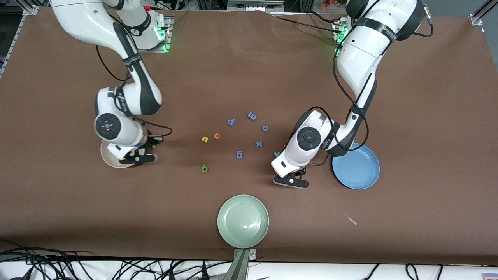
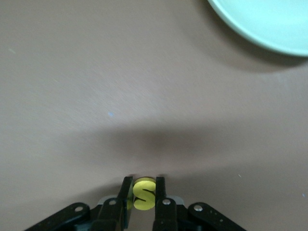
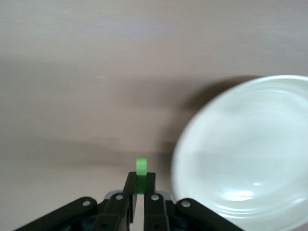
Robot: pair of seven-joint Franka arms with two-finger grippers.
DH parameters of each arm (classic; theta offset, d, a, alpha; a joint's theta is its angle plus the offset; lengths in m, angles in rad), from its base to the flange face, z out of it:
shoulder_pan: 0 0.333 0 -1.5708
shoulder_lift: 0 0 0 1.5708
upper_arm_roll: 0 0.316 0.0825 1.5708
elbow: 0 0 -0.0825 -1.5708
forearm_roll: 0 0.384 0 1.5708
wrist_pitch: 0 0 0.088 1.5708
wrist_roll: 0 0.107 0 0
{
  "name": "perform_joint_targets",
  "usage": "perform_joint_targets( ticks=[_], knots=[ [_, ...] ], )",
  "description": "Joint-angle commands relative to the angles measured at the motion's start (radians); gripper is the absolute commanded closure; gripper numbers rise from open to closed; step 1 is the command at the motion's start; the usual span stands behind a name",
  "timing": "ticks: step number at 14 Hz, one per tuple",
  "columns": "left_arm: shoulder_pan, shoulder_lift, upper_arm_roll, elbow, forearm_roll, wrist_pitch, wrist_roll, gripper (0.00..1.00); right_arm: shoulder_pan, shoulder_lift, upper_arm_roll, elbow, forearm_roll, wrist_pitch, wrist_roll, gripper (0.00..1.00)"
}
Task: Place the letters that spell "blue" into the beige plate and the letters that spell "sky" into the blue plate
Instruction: 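Drop the l in the beige plate while the left gripper drops the s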
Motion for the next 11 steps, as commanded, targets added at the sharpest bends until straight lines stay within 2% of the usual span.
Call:
perform_joint_targets(
  ticks=[1, 3, 4, 5, 6, 8, 11],
  knots=[
    [0.057, -0.069, 0.002, 0.004, 0.032, -0.119, 0.1, 0.91, 0.003, -0.002, -0.064, -0.001, -0.002, -0.02, -0.081, 0.98],
    [0.114, -0.094, 0.002, 0.004, 0.032, -0.203, 0.214, 0.91, -0.026, 0.018, -0.082, -0.001, -0.002, -0.018, -0.116, 0.95],
    [0.149, -0.1, 0.002, 0.002, 0.032, -0.234, 0.28, 0.91, -0.046, 0.024, -0.082, -0.001, -0.002, -0.018, -0.124, 0.75],
    [0.177, -0.113, 0.002, -0.002, 0.032, -0.259, 0.338, 0.91, -0.051, 0.024, -0.081, -0.001, 0.0, -0.018, -0.125, 0.25],
    [0.201, -0.125, 0.002, -0.008, 0.032, -0.288, 0.375, 0.91, -0.051, 0.023, -0.081, 0.002, 0.007, -0.018, -0.124, 0.0],
    [0.249, -0.134, 0.002, -0.022, 0.032, -0.336, 0.418, 0.91, -0.037, 0.015, -0.075, 0.023, 0.012, -0.021, -0.118, 0.0],
    [0.28, -0.134, 0.016, -0.074, 0.067, -0.336, 0.457, 0.89, -0.034, 0.012, -0.032, 0.032, 0.02, -0.02, -0.064, 0.0]
  ],
)
